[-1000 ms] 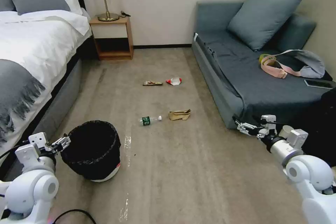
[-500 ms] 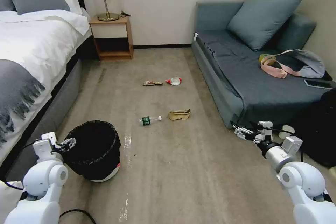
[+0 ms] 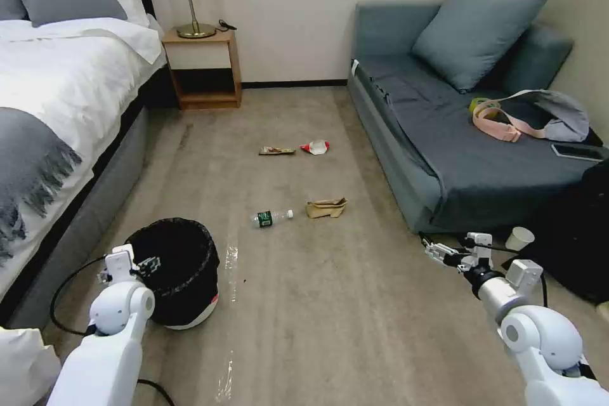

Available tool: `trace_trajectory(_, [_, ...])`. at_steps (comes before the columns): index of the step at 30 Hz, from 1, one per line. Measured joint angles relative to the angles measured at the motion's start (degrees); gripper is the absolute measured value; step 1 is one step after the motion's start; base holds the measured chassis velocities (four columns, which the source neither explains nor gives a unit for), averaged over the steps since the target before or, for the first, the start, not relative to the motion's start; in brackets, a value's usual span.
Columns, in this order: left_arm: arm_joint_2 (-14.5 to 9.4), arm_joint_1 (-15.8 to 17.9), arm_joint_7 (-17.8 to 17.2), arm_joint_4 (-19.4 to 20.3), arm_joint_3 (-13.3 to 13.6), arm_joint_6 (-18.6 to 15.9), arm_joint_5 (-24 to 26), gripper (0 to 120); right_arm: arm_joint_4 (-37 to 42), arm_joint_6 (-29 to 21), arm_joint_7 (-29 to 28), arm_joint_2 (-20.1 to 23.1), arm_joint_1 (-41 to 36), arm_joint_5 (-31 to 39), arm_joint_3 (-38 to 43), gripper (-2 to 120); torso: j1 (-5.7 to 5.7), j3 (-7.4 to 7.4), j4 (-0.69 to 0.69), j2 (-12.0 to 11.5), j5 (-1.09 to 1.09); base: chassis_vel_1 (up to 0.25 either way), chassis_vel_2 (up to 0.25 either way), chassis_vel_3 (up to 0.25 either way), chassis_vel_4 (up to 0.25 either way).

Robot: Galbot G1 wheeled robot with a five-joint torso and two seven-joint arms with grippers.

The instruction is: Pick up the trash bin, then pick up the garbage on the floor and place it into the trash bin.

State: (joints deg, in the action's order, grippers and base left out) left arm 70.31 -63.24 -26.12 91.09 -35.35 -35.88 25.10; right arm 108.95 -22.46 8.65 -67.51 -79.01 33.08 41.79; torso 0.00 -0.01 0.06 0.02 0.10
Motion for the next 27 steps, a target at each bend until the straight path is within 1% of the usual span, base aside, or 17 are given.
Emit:
trace_trajectory(3, [0.2, 0.5, 0.3, -0.8, 0.4, -0.6, -0.1, 88, 0.5, 0.0, -0.2, -0.1, -0.6, -0.3, -0.1, 100, 0.00, 0.00, 0.01, 0.0, 0.01, 0.000, 0.000, 0.000, 0.000])
trace_trajectory(6, [0.3, 0.4, 0.5, -0.8, 0.4, -0.8, -0.1, 84, 0.7, 0.1, -0.2, -0.1, -0.8, -0.3, -0.1, 100, 0.00, -0.01, 0.00, 0.0, 0.00, 0.000, 0.000, 0.000, 0.000])
trace_trajectory(8, [0.4, -0.4, 1.1, -0.8, -0.1, -0.9, -0.1, 75, 1.1, 0.1, -0.2, -0.2, -1.0, -0.4, -0.1, 100, 0.00, -0.01, -0.02, 0.0, -0.01, 0.000, 0.000, 0.000, 0.000])
trace_trajectory(9, [0.4, -1.5, 1.9, -0.8, -0.9, -0.9, -0.1, 72, 1.3, 0.1, -0.2, -0.3, -1.1, -0.4, -0.2, 100, 0.00, -0.01, -0.07, 0.0, 0.00, 0.000, 0.000, 0.000, 0.000])
trace_trajectory(10, [0.4, -1.5, 1.9, -0.8, -0.9, -0.9, -0.1, 72, 1.3, 0.1, -0.2, -0.3, -1.1, -0.4, -0.2, 100, 0.00, -0.01, -0.07, 0.0, 0.00, 0.000, 0.000, 0.000, 0.000])
trace_trajectory(12, [0.0, -3.3, 3.0, -0.5, -2.2, -0.8, -0.1, 65, 1.6, 0.1, -0.4, -0.3, -1.0, -0.4, -0.5, 100, -0.01, -0.02, -0.11, 0.0, 0.00, 0.000, 0.000, 0.000, 0.000])
trace_trajectory(13, [-0.5, -4.6, 3.8, -0.1, -3.0, -0.5, -0.4, 59, 1.8, 0.1, -1.7, -0.4, -0.9, -0.2, -1.0, 100, -0.01, -0.01, -0.10, 0.0, 0.00, 0.000, 0.000, 0.000, 0.000])
trace_trajectory(14, [-0.5, -4.6, 3.8, -0.1, -3.0, -0.5, -0.4, 59, 1.8, 0.1, -1.7, -0.4, -0.9, -0.2, -1.0, 100, -0.01, -0.01, -0.10, 0.0, 0.00, 0.000, 0.000, 0.000, 0.000])
trace_trajectory(16, [-1.2, -6.7, 4.8, 0.8, -4.4, 0.0, -0.6, 53, 2.0, -0.4, -4.4, -1.0, -0.3, 0.7, -1.8, 100, 0.00, 0.00, -0.06, 0.0, -0.07, 0.000, 0.000, 0.000, 0.000])
trace_trajectory(17, [-1.4, -7.7, 4.9, 1.3, -5.1, 0.1, -0.6, 50, 2.0, -0.6, -4.8, -1.2, -0.1, 0.9, -2.1, 100, 0.00, 0.00, -0.04, 0.0, -0.11, 0.000, 0.000, 0.000, 0.000])
trace_trajectory(18, [-1.4, -7.7, 4.9, 1.3, -5.1, 0.1, -0.6, 50, 2.0, -0.6, -4.8, -1.2, -0.1, 0.9, -2.1, 100, 0.00, 0.00, -0.04, 0.0, -0.11, 0.000, 0.000, 0.000, 0.000])
trace_trajectory(19, [-1.7, -9.2, 5.3, 2.3, -5.9, 0.3, -0.4, 46, 2.1, -0.7, -5.0, -1.5, 0.0, 0.9, -2.4, 100, 0.00, 0.01, -0.03, 0.0, -0.17, 0.000, 0.000, 0.000, 0.000])
trace_trajectory(21, [-1.7, -11.1, 5.6, 3.9, -7.3, 0.7, 0.1, 40, 2.4, -0.9, -5.0, -1.8, 0.0, 0.8, -2.9, 100, 0.00, 0.02, -0.07, 0.0, -0.25, 0.000, 0.000, 0.000, 0.000])
trace_trajectory(22, [-1.7, -11.1, 5.6, 3.9, -7.3, 0.7, 0.1, 40, 2.4, -0.9, -5.0, -1.8, 0.0, 0.8, -2.9, 100, 0.00, 0.02, -0.07, 0.0, -0.25, 0.000, 0.000, 0.000, 0.000])
trace_trajectory(24, [-1.6, -12.6, 5.7, 5.7, -8.3, 0.8, 0.6, 35, 2.6, -1.0, -4.8, -2.1, -0.1, 0.6, -3.2, 100, 0.00, 0.03, -0.11, 0.0, -0.28, 0.000, 0.000, 0.000, 0.000])
trace_trajectory(26, [-1.2, -15.1, 6.0, 9.5, -9.7, 0.8, 1.4, 24, 2.9, -1.0, -4.2, -2.8, -0.5, 0.1, -3.8, 100, 0.00, 0.04, -0.13, 0.0, -0.28, 0.000, 0.000, 0.000, 0.000])
trace_trajectory(27, [-1.2, -15.1, 6.0, 9.5, -9.7, 0.8, 1.4, 24, 2.9, -1.0, -4.2, -2.8, -0.5, 0.1, -3.8, 100, 0.00, 0.04, -0.13, 0.0, -0.28, 0.000, 0.000, 0.000, 0.000])
